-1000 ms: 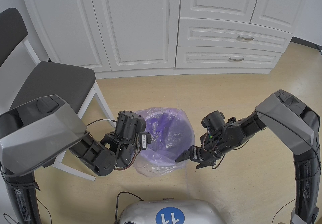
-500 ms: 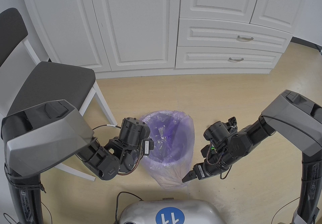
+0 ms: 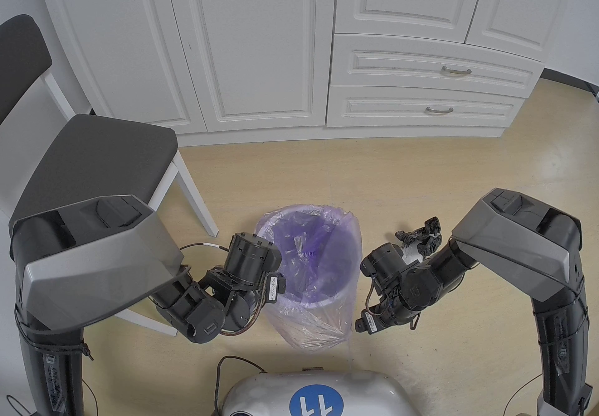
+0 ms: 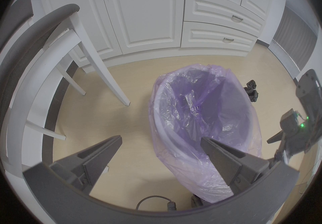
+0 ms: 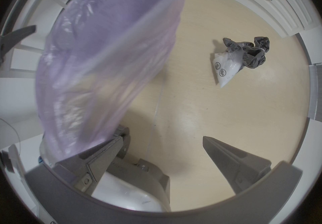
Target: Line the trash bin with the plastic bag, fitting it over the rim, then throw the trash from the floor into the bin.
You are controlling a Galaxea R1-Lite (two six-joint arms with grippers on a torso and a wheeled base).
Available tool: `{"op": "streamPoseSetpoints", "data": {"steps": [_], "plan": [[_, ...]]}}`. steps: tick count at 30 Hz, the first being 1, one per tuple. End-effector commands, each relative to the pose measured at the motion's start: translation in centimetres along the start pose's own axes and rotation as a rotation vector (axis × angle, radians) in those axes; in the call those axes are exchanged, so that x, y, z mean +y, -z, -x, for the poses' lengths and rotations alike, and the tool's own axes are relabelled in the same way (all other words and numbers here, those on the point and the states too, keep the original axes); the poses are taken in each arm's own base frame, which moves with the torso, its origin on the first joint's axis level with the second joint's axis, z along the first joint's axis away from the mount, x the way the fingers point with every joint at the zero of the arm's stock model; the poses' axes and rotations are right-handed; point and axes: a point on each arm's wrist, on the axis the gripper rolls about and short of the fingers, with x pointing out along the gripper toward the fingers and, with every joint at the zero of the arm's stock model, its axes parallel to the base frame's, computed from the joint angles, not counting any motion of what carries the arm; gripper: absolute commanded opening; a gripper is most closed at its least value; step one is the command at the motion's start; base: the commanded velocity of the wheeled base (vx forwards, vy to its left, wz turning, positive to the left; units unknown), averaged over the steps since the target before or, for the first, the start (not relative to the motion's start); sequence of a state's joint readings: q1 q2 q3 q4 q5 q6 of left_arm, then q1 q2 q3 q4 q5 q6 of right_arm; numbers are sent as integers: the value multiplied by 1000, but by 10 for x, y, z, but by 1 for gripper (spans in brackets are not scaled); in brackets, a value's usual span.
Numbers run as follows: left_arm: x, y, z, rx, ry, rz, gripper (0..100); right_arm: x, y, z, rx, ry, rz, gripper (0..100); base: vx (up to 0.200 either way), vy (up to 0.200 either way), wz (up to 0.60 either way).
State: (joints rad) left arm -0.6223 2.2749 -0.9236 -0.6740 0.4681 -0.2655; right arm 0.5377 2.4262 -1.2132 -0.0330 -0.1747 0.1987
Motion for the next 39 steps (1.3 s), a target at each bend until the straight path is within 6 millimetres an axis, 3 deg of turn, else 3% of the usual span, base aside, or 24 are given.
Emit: {"op": "streamPoseSetpoints", "data": {"steps": [1,7,10,11,12,15,18,22,31,39], "plan": [[6,-1,-3,1,-15,7,100,-6,0,-28,21,31,-23,100,0,0,0],[12,-9,4,-17,-18,21,100,-19,-8,-17,9,-20,-61,100,0,0,0],[18,-11,1,-16,-34,22,100,-31,-4,10,5,-72,-51,100,0,0,0],[18,-11,1,-16,-34,22,100,-31,-4,10,5,-72,-51,100,0,0,0],[20,-11,1,-15,-38,20,100,-38,1,36,-10,-157,11,100,0,0,0],[22,-13,3,-19,-39,22,100,-50,18,72,-38,-349,151,100,0,0,0],[23,-14,4,-22,-40,23,100,-51,29,84,-78,-426,239,100,0,0,0],[24,-16,5,-27,-40,28,100,-47,27,75,-132,-427,254,100,0,0,0],[25,-19,4,-51,-41,41,100,-32,7,11,-224,-377,1,100,0,0,0],[27,-19,3,-62,-42,48,100,-20,7,2,-208,-379,-33,100,0,0,0]]}}
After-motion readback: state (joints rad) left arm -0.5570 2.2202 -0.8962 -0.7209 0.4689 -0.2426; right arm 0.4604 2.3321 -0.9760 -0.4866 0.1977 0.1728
